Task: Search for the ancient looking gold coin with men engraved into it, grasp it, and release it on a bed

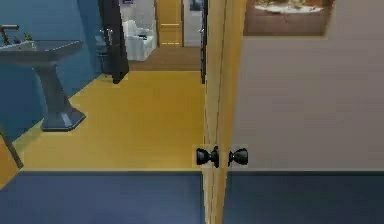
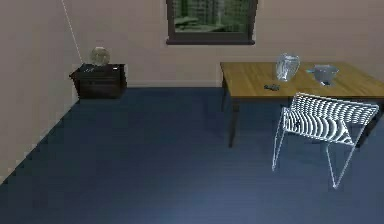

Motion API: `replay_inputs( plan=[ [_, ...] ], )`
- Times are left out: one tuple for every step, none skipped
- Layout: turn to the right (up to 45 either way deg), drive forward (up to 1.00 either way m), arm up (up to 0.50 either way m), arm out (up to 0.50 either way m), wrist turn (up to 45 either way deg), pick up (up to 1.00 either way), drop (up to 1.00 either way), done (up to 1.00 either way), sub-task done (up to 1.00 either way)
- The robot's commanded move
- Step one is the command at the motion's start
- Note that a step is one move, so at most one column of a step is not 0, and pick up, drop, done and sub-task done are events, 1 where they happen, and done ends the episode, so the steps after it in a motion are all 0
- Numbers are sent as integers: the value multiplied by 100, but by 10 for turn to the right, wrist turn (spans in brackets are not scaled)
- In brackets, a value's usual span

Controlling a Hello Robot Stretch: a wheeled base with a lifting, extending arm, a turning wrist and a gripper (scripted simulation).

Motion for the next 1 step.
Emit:
replay_inputs(
  plan=[
    [450,0,0,0,0,0,0,0,0]
  ],
)
